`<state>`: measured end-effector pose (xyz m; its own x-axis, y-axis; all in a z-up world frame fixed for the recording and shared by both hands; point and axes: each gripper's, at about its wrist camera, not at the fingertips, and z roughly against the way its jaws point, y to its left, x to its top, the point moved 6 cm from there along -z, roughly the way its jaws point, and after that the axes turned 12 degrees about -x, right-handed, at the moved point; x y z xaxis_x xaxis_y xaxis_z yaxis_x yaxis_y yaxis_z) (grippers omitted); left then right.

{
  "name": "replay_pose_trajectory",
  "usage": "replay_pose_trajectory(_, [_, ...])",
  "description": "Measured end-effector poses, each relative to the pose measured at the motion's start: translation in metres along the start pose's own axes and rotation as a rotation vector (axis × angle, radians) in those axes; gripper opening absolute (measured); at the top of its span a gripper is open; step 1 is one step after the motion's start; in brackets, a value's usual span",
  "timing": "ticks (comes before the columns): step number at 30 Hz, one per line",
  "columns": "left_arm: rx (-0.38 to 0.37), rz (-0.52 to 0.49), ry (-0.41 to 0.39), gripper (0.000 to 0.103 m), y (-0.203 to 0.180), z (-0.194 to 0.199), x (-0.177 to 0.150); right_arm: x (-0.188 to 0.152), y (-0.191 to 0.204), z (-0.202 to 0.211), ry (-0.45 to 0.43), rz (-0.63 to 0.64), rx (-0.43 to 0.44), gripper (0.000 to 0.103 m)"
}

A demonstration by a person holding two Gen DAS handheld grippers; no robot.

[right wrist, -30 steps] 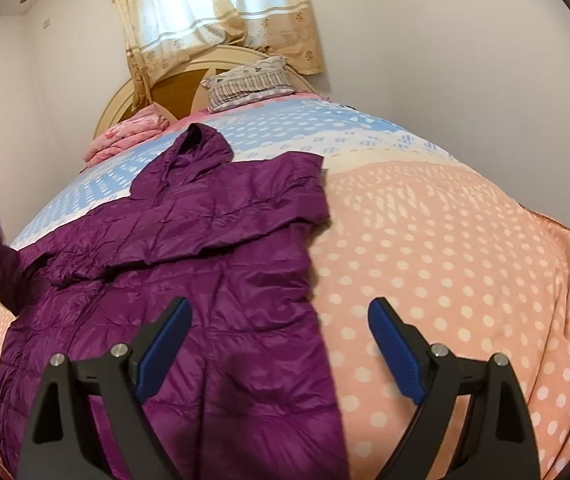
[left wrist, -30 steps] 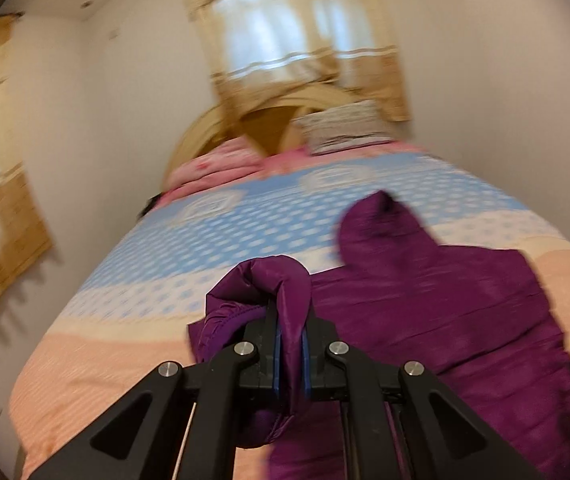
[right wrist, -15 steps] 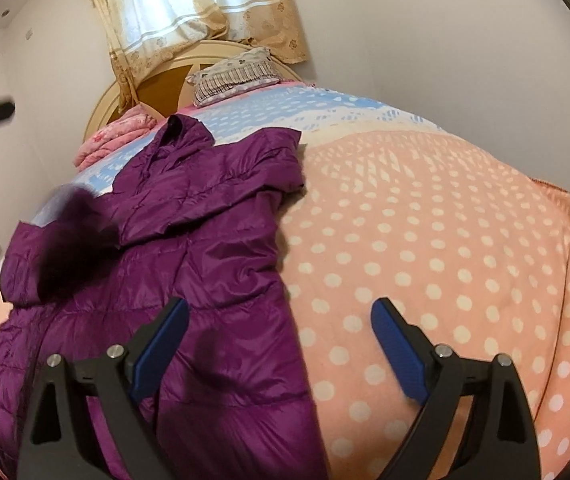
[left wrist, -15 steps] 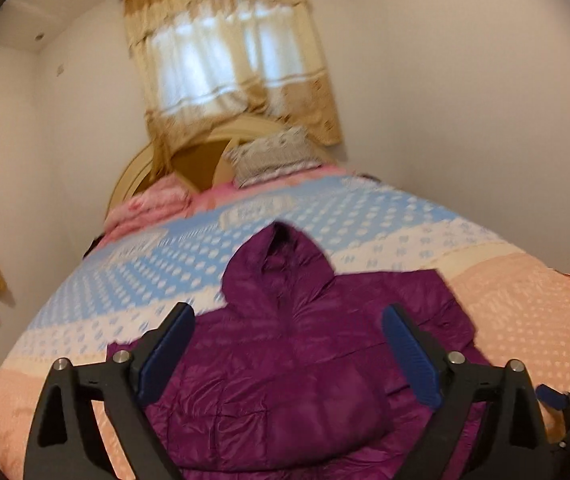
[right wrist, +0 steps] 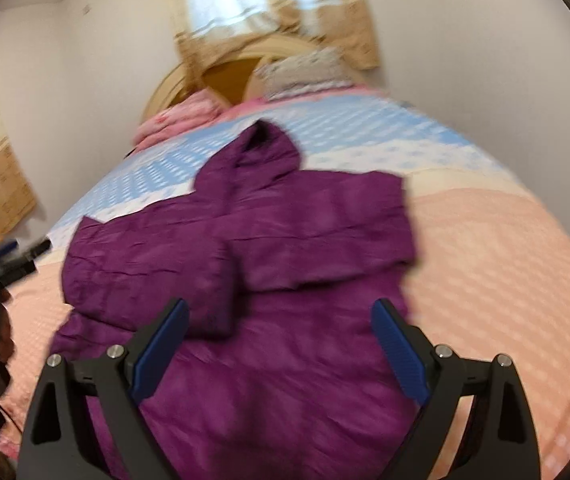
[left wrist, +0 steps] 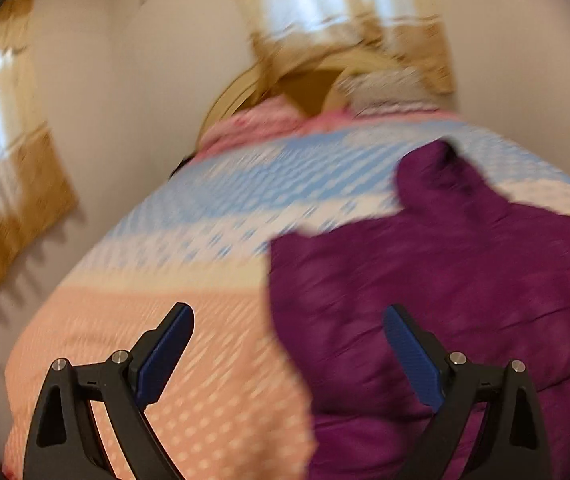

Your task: Fold large clothes

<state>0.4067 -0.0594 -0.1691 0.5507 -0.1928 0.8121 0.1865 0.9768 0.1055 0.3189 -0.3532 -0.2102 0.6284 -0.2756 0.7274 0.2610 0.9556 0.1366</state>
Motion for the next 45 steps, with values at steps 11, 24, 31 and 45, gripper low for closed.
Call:
replay_pose_trajectory(11, [0.045,0.066,0.059,0.096,0.057,-0.011,-0.034,0.003,0.034,-0.049,0.153,-0.028,0.098,0.011])
replay_pose_trajectory(24, [0.017,0.029,0.138,0.096,0.031,-0.036,-0.029,0.015,-0.061,-0.025,0.069,-0.081,-0.168,0.011])
replay_pose_trajectory(31, [-0.006,-0.019,0.148,0.096,0.0,-0.045,-0.014,0.006,-0.074,-0.023,0.061,-0.109,-0.222,0.072])
replay_pose_trajectory(45, [-0.056,0.073,0.18,0.096,-0.043,-0.139,0.047,0.053,-0.035,-0.05,0.014,-0.098,-0.146,0.037])
